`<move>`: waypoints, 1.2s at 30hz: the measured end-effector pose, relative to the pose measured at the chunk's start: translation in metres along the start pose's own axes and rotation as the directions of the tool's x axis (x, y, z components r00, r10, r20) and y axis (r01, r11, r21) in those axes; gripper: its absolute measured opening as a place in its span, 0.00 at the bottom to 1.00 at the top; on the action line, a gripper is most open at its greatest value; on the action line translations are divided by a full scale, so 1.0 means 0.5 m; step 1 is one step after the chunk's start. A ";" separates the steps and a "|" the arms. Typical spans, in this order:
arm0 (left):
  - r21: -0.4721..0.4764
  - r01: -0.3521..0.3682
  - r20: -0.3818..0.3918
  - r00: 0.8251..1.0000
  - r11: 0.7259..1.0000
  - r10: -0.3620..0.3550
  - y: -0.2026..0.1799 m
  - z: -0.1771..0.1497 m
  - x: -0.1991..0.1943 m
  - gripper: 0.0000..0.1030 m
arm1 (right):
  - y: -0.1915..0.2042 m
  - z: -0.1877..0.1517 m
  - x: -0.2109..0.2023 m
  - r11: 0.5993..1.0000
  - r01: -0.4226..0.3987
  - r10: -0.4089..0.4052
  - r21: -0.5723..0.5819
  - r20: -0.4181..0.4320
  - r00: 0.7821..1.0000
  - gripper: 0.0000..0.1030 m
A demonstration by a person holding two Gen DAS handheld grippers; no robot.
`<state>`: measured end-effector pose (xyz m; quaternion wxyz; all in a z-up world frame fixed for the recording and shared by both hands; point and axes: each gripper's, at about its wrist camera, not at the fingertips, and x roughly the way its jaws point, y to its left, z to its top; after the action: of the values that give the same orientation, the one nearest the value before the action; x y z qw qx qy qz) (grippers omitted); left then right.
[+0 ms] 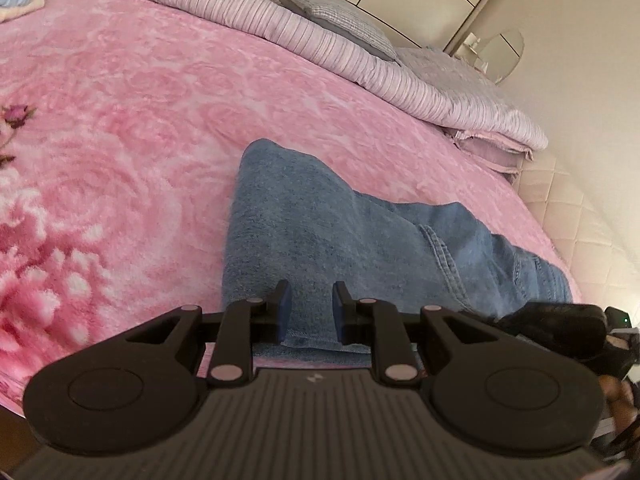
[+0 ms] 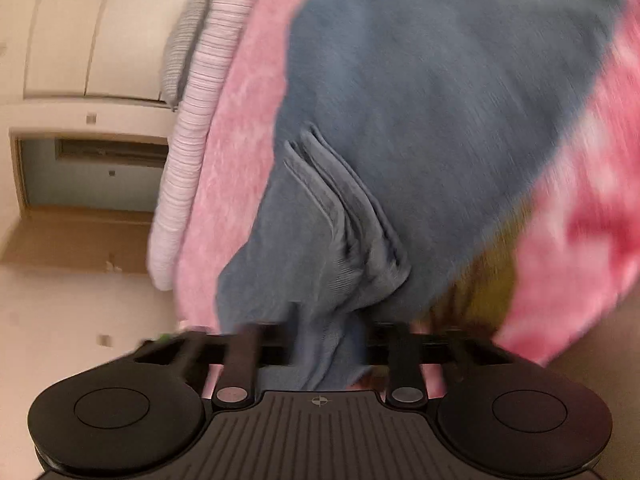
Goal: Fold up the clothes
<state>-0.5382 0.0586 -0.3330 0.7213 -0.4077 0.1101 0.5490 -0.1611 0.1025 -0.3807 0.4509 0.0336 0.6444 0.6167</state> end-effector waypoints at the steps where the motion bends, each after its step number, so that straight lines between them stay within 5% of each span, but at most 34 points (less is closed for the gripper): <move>1: 0.006 0.003 0.007 1.000 1.000 -0.003 -0.005 0.007 -0.002 0.16 | 0.014 0.000 -0.003 0.998 0.012 -0.010 -0.065 0.030 0.999 0.07; 3: 0.019 0.010 0.022 1.000 1.000 -0.011 -0.014 0.020 -0.005 0.16 | 0.057 -0.006 -0.034 0.971 0.028 0.007 -0.236 0.147 0.989 0.06; 6: 0.058 0.055 0.057 0.997 0.997 -0.058 -0.045 0.052 -0.011 0.16 | 0.117 -0.002 -0.108 0.873 0.112 0.065 -0.474 0.341 0.938 0.06; 10: 0.092 0.137 0.043 0.989 0.986 -0.141 -0.085 0.079 0.011 0.16 | 0.118 0.017 -0.188 0.790 0.251 0.071 -0.559 0.491 0.868 0.06; 12: 0.090 0.153 -0.001 0.988 0.984 -0.154 -0.100 0.074 0.045 0.16 | 0.063 0.047 -0.193 0.831 0.315 -0.042 -0.459 0.511 0.858 0.07; 15: 0.077 0.150 -0.079 0.986 0.986 -0.144 -0.113 0.051 0.099 0.17 | -0.068 0.113 -0.177 0.939 0.313 -0.230 -0.145 0.412 0.882 0.08; 18: 0.066 0.127 -0.097 0.988 0.990 -0.120 -0.119 0.031 0.115 0.17 | -0.176 0.141 -0.184 0.988 0.082 -0.124 0.134 0.350 0.928 0.14; 24: 0.072 0.111 -0.108 0.989 0.991 -0.103 -0.122 0.039 0.121 0.17 | -0.188 0.165 -0.164 0.990 0.034 -0.085 0.139 0.376 0.923 0.21; 27: 0.096 0.108 -0.111 0.989 0.990 -0.097 -0.136 0.041 0.124 0.17 | -0.158 0.157 -0.171 0.992 0.123 -0.119 0.018 0.397 0.910 0.06; 30: 0.134 0.125 -0.114 0.987 0.983 -0.110 -0.161 0.047 0.127 0.17 | -0.078 0.144 -0.208 0.950 0.208 -0.066 -0.232 0.501 0.863 0.05; 33: 0.159 0.164 -0.116 0.982 0.974 -0.146 -0.193 0.049 0.134 0.17 | -0.026 0.129 -0.280 0.872 0.289 0.042 -0.395 0.648 0.760 0.05; 36: 0.182 0.177 -0.145 0.978 0.967 -0.151 -0.223 0.042 0.162 0.17 | -0.075 0.159 -0.332 0.883 0.378 -0.086 -0.279 0.695 0.714 0.05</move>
<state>-0.4155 0.1231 -0.3166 0.7918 -0.3782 0.1758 0.4462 0.0057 0.0550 -0.3089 0.7224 0.0747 0.2990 0.6190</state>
